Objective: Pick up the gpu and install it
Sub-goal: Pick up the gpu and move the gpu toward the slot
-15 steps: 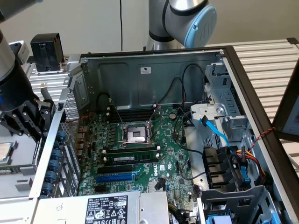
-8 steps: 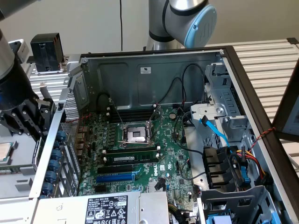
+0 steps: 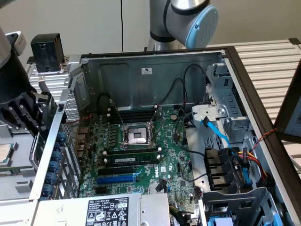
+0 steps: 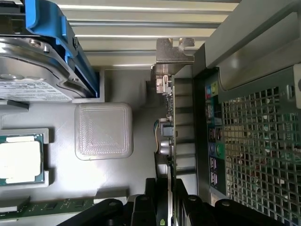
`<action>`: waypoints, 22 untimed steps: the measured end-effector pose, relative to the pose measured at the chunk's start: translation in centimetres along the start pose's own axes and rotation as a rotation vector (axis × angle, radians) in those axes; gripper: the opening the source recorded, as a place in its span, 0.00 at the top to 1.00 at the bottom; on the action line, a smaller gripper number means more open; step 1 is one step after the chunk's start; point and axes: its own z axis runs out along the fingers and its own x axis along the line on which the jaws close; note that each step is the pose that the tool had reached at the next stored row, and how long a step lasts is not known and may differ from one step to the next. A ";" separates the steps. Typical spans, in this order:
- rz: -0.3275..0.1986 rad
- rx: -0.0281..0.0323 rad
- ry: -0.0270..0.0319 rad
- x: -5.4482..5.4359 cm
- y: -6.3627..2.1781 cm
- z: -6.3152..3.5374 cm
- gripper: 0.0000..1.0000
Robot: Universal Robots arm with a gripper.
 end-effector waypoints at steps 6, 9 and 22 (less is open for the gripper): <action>0.000 0.0000 -0.0005 -0.3 0.19 -2.09 0.73; 0.000 -0.0001 -0.0007 -0.5 0.31 -3.43 0.73; 0.000 0.0000 -0.0006 -1.1 0.83 -9.27 0.73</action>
